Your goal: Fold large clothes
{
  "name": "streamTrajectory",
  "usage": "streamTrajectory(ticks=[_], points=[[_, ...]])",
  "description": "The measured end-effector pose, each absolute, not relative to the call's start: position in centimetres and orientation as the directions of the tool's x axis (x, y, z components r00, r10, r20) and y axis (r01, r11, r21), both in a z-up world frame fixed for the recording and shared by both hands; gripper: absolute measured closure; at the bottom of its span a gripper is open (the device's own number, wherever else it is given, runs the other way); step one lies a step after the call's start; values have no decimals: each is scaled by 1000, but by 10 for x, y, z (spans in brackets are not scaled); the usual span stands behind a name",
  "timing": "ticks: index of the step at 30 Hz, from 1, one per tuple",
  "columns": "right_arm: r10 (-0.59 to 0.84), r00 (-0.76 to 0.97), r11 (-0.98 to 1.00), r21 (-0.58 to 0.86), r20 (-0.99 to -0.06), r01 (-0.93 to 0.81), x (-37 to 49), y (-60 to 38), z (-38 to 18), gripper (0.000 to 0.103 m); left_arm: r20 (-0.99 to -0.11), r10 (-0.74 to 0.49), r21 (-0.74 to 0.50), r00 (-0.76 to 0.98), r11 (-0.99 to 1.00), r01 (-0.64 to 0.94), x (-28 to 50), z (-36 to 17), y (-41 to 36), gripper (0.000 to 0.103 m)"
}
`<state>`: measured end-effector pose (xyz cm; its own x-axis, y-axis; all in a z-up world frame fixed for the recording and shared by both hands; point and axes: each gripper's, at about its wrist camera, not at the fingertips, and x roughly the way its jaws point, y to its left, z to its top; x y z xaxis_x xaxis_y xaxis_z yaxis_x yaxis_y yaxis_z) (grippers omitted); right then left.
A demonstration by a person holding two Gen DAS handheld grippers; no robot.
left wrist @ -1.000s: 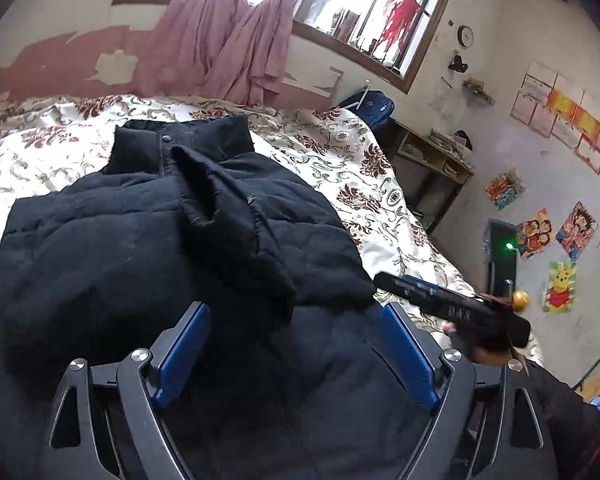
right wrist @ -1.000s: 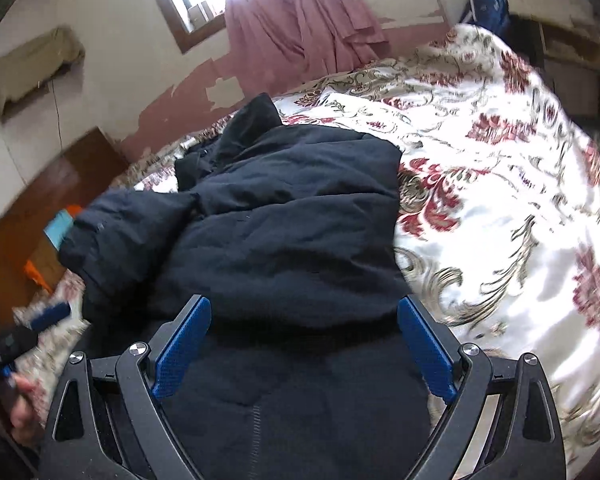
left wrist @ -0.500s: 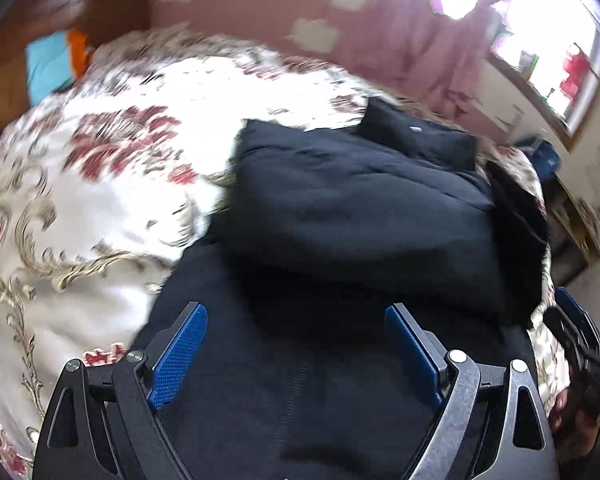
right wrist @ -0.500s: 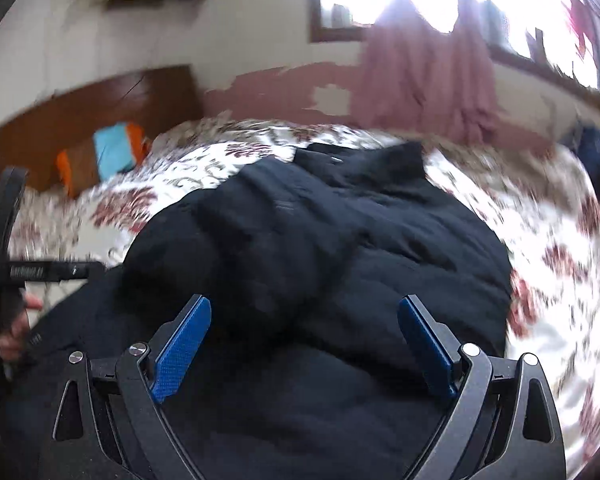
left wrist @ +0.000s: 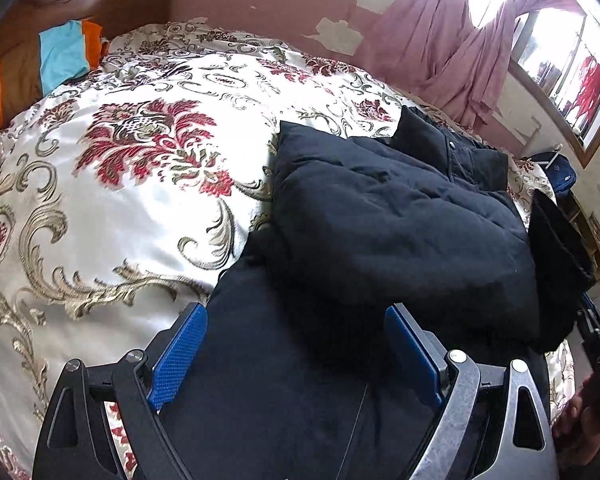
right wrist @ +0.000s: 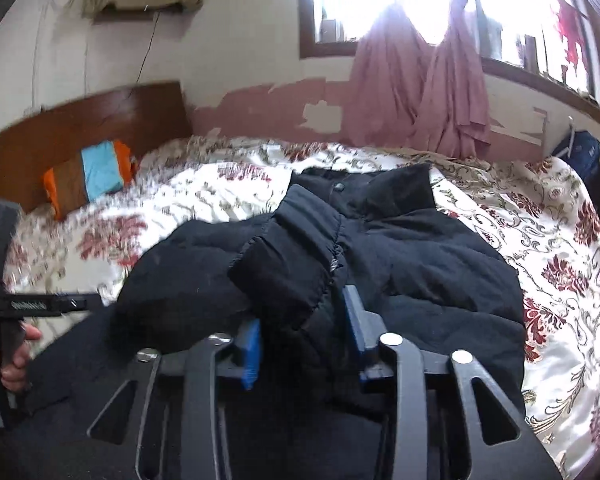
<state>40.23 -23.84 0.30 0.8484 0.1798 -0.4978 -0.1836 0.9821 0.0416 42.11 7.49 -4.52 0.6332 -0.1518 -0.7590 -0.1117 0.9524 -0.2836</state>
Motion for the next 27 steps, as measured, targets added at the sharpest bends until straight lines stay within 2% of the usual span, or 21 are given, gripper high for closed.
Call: streamTrajectory(ticks=[2, 4, 6, 9, 15, 17, 19, 21, 24, 27], points=[[163, 870, 986, 59, -466, -153, 397, -250, 11, 88, -756, -149, -279, 637, 954, -108, 424, -45, 72, 13], [132, 894, 990, 93, -428, -101, 390, -270, 21, 93, -750, -151, -277, 644, 956, -99, 429, -42, 68, 13], [91, 905, 989, 142, -415, -34, 387, -296, 26, 94, -741, -152, -274, 654, 958, -88, 434, -39, 61, 13], [28, 889, 980, 187, -458, 66, 392, -332, 14, 94, -727, -158, -275, 668, 959, -72, 441, -35, 52, 13], [42, 805, 962, 243, -591, 128, 409, -366, -40, 94, -772, -152, -229, 617, 972, -47, 461, -53, 29, 13], [49, 794, 953, 265, -606, 144, 408, -373, -49, 88, -787, -145, -216, 600, 975, -47, 463, -57, 26, 13], [9, 790, 943, 268, -614, 197, 402, -381, -50, 68, -781, -155, -226, 605, 973, -42, 460, -56, 26, 13], [-49, 797, 937, 248, -602, 245, 393, -387, -45, 58, -746, -170, -243, 644, 970, -26, 455, -46, 27, 13], [-99, 825, 940, 221, -556, 261, 388, -387, -27, 53, -697, -182, -230, 693, 973, 24, 453, -30, 18, 13], [-53, 846, 966, 189, -531, 179, 401, -371, -11, 50, -689, -185, -195, 700, 979, 67, 466, -20, -1, 13]])
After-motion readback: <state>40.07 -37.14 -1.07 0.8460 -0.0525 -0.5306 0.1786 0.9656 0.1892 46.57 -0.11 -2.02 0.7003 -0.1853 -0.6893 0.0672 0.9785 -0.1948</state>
